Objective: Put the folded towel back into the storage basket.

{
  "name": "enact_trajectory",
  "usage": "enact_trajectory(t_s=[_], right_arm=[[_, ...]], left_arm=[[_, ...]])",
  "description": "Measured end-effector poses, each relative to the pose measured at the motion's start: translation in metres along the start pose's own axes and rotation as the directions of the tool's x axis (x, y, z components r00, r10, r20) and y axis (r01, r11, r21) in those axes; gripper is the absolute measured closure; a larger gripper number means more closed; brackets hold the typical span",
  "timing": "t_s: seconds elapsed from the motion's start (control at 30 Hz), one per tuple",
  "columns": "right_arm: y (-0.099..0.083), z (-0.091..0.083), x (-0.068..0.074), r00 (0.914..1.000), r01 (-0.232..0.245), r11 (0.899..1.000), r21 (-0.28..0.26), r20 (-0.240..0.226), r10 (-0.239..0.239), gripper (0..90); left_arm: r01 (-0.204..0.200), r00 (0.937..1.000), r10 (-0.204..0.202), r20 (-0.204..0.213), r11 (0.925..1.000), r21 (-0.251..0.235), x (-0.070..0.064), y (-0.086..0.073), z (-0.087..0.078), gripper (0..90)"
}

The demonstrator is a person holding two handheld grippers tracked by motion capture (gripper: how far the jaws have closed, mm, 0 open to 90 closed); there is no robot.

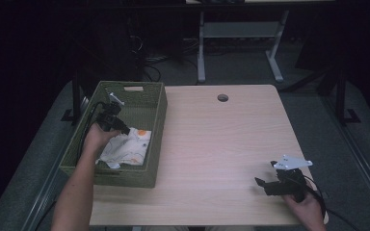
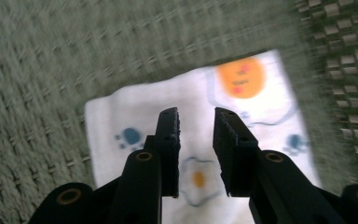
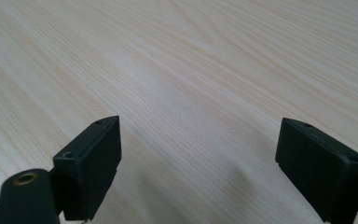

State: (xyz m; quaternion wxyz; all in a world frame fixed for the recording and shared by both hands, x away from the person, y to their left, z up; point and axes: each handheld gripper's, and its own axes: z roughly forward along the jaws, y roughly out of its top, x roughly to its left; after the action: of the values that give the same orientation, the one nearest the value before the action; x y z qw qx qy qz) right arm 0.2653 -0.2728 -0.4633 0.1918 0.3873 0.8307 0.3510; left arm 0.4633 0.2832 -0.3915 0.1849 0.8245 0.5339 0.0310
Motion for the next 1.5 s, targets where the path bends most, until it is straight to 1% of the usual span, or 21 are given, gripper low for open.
enact_trajectory(t_s=[0.03, 0.07, 0.1, 0.17, 0.23, 0.3, 0.37, 0.43, 0.53, 0.6, 0.63, 0.7, 0.9, 0.97, 1.07, 1.13, 1.23, 1.33, 1.43, 1.47, 1.5], right_arm=[[0.0, 0.0, 0.0, 1.0, -0.001, 1.0, -0.001, -0.002, 0.001, 13.9], [0.001, 0.0, 0.0, 1.0, -0.002, 1.0, -0.002, -0.003, 0.002, 13.9], [0.001, 0.0, 0.0, 1.0, -0.002, 1.0, -0.002, -0.003, 0.002, 13.9], [0.001, -0.001, 0.0, 1.0, -0.003, 1.0, -0.003, -0.007, 0.003, 13.9], [0.001, 0.0, 0.0, 1.0, -0.002, 1.0, -0.002, -0.01, 0.002, 13.9], [0.001, 0.0, 0.0, 0.9999, -0.002, 1.0, -0.003, -0.013, 0.002, 13.8], [0.001, 0.0, -0.001, 0.9999, -0.001, 1.0, -0.006, -0.016, 0.001, 13.9], [0.001, 0.001, -0.001, 0.9999, 0.0, 1.0, -0.003, -0.016, 0.0, 13.9], [0.002, 0.002, -0.001, 0.9999, 0.005, 1.0, -0.005, -0.016, -0.005, 13.9], [0.002, 0.002, -0.001, 0.9999, 0.007, 1.0, -0.008, -0.016, -0.007, 13.9], [0.002, 0.002, -0.001, 0.9999, 0.007, 1.0, -0.008, -0.016, -0.007, 13.9], [0.003, 0.002, -0.001, 0.9998, 0.006, 1.0, -0.012, -0.018, -0.007, 13.9], [0.004, 0.003, 0.0, 0.9997, 0.016, 1.0, -0.016, -0.017, -0.016, 13.8], [0.004, 0.003, 0.0, 0.9997, 0.015, 1.0, -0.015, -0.018, -0.015, 13.9], [0.004, 0.003, 0.001, 0.9997, 0.018, 1.0, -0.012, -0.016, -0.018, 13.9], [0.004, 0.003, 0.001, 0.9997, 0.017, 1.0, -0.011, -0.015, -0.017, 13.9], [0.004, 0.003, 0.001, 0.9998, 0.014, 1.0, -0.009, -0.014, -0.015, 13.9], [0.004, 0.002, 0.001, 0.9998, 0.018, 1.0, -0.012, -0.012, -0.018, 13.9], [0.004, 0.001, 0.002, 0.9997, 0.019, 1.0, -0.012, -0.012, -0.019, 13.9], [0.004, 0.001, 0.002, 0.9997, 0.021, 1.0, -0.012, -0.011, -0.021, 13.9], [0.004, 0.001, 0.002, 0.9997, 0.021, 1.0, -0.012, -0.011, -0.021, 13.9]], left_arm=[[-0.005, 0.9999, 0.005, 0.009, 0.9999, -0.015, -0.003, 0.0, -0.004, 70.9], [-0.007, 0.9998, 0.008, 0.017, 0.999, -0.045, -0.008, 0.0, -0.012, 70.8], [-0.007, 0.9998, 0.008, 0.017, 0.999, -0.045, -0.008, 0.0, -0.012, 70.4], [-0.006, 0.9996, 0.007, 0.028, 0.998, -0.062, -0.012, -0.002, -0.017, 69.9], [-0.011, 0.9995, 0.013, 0.028, 0.9976, -0.068, -0.016, -0.004, -0.022, 68.9], [-0.019, 0.9992, 0.022, 0.033, 0.9963, -0.084, -0.02, -0.006, -0.029, 68.1], [-0.021, 0.9987, 0.025, 0.043, 0.9944, -0.104, -0.023, -0.008, -0.035, 67.9], [-0.023, 0.9989, 0.027, 0.038, 0.9925, -0.12, -0.027, -0.01, -0.041, 67.3], [-0.027, 0.9985, 0.033, 0.043, 0.9901, -0.138, -0.032, -0.014, -0.047, 66.3], [-0.026, 0.9977, 0.036, 0.058, 0.9866, -0.161, -0.036, -0.018, -0.053, 65.6], [-0.026, 0.9977, 0.036, 0.058, 0.9866, -0.161, -0.036, -0.018, -0.053, 65.3], [-0.026, 0.9968, 0.038, 0.07, 0.9842, -0.175, -0.039, -0.02, -0.057, 65.4], [-0.039, 0.9955, 0.056, 0.077, 0.977, -0.21, -0.051, -0.026, -0.064, 63.9], [-0.045, 0.9942, 0.066, 0.085, 0.9742, -0.221, -0.054, -0.028, -0.066, 63.1], [-0.057, 0.9931, 0.079, 0.087, 0.9715, -0.23, -0.06, -0.03, -0.068, 61.8], [-0.068, 0.9914, 0.093, 0.092, 0.9673, -0.244, -0.065, -0.031, -0.069, 61.4], [-0.07, 0.9906, 0.097, 0.096, 0.9664, -0.247, -0.068, -0.032, -0.069, 60.7], [-0.079, 0.9891, 0.108, 0.1, 0.9637, -0.255, -0.074, -0.033, -0.069, 59.9], [-0.083, 0.9858, 0.119, 0.119, 0.9604, -0.266, -0.079, -0.034, -0.069, 59.0], [-0.077, 0.9834, 0.119, 0.137, 0.9562, -0.283, -0.081, -0.035, -0.069, 58.5], [-0.077, 0.9834, 0.119, 0.137, 0.9562, -0.283, -0.081, -0.035, -0.069, 58.4]])
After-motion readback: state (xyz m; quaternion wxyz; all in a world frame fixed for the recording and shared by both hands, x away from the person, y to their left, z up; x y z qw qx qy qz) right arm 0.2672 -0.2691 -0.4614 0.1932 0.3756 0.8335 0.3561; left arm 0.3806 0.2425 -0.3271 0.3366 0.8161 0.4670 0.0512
